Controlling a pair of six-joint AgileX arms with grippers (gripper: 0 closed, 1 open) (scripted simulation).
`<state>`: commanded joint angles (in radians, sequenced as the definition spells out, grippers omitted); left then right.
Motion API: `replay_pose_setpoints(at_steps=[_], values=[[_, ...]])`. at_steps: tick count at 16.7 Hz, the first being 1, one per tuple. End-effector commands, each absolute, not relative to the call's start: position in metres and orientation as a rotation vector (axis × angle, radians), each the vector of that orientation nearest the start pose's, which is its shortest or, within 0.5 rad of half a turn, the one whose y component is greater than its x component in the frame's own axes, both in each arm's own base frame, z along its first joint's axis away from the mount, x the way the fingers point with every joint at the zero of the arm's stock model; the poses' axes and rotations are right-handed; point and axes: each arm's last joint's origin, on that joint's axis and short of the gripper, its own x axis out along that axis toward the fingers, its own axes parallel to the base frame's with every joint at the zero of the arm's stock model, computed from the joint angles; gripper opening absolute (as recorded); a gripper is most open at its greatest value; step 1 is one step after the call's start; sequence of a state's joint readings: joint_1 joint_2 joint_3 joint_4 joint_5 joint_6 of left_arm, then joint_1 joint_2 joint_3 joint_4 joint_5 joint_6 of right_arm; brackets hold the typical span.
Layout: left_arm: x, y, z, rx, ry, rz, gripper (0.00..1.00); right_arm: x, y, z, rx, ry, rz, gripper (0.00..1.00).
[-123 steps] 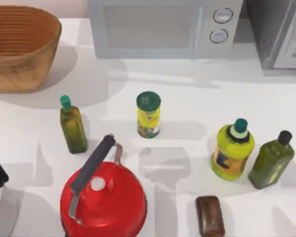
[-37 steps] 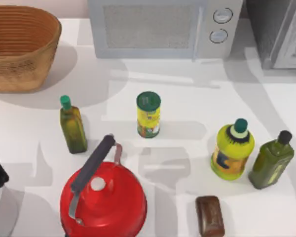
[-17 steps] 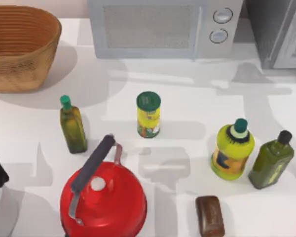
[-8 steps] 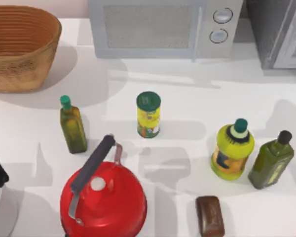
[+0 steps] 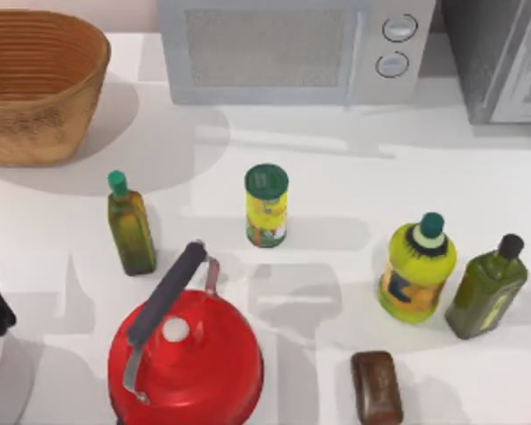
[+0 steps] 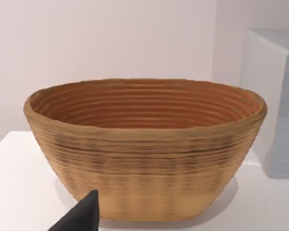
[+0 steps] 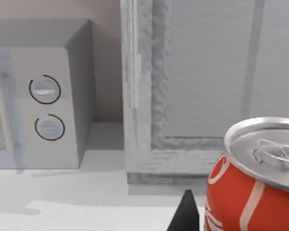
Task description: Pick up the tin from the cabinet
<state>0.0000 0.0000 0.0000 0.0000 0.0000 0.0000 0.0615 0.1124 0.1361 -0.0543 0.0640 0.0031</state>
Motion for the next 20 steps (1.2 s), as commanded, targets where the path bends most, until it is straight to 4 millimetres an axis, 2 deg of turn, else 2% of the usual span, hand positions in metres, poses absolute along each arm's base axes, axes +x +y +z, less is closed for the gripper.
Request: replay_pose_setpoints(at_steps=[2,4,10,13,16,20], values=[[0.106,-0.001,0.160,0.000,0.000,0.000,1.00,0.105,0.001,0.172,0.001,0.013,-0.001,0.00],[0.106,-0.001,0.160,0.000,0.000,0.000,1.00,0.106,-0.001,0.161,0.000,0.002,0.000,0.00],[0.106,-0.001,0.160,0.000,0.000,0.000,1.00,0.106,-0.001,0.159,0.002,0.009,0.002,0.00],[0.106,-0.001,0.160,0.000,0.000,0.000,1.00,0.109,-0.001,0.165,0.001,0.000,0.028,0.00],[0.106,-0.001,0.160,0.000,0.000,0.000,1.00,0.118,-0.001,0.180,-0.002,-0.019,0.086,0.00],[0.106,-0.001,0.160,0.000,0.000,0.000,1.00,0.149,-0.003,0.203,-0.007,-0.035,0.201,0.00]])
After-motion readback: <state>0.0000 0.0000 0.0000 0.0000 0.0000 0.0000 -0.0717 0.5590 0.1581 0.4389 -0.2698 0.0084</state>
